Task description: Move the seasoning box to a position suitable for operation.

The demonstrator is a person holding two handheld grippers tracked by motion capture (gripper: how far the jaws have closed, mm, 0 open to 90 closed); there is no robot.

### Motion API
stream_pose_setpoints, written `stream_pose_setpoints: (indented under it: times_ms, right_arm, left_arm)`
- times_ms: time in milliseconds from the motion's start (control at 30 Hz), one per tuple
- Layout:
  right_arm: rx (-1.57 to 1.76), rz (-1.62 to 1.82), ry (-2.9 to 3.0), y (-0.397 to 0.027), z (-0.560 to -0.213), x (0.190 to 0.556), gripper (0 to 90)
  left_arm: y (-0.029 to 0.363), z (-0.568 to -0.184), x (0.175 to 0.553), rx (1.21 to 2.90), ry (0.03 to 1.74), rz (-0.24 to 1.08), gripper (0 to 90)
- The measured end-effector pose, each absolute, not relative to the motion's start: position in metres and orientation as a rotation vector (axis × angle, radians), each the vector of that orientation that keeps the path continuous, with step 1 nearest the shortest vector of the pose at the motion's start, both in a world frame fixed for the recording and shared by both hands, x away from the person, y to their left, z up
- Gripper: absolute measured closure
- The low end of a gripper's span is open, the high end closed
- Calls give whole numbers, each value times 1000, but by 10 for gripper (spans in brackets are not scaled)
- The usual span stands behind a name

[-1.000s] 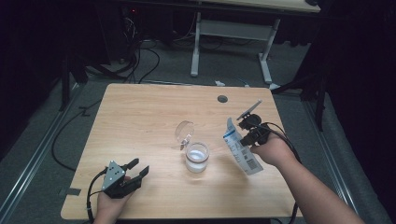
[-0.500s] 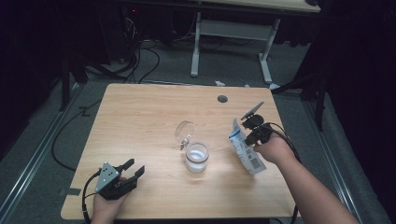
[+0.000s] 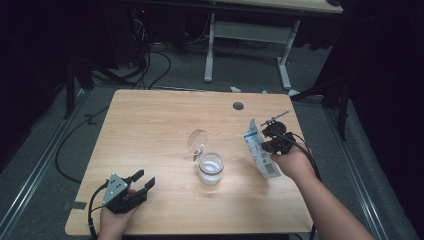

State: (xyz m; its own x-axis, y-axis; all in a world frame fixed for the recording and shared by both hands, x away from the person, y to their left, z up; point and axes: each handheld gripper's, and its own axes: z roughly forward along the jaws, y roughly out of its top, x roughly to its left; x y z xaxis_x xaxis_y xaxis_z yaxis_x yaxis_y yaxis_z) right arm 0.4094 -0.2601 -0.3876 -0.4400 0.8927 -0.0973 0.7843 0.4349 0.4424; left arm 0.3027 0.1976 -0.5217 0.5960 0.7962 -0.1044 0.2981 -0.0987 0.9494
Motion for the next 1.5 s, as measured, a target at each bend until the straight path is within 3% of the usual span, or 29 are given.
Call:
stream_pose_setpoints:
  times_ms: [500, 1500]
  right_arm:
    - [1399, 766, 2196, -277, -396, 384, 900]
    - [1312, 1289, 1853, -306, -452, 341, 900]
  left_arm:
    - [206, -524, 306, 1647, 941, 537, 482]
    - [205, -529, 297, 1756, 941, 613, 486]
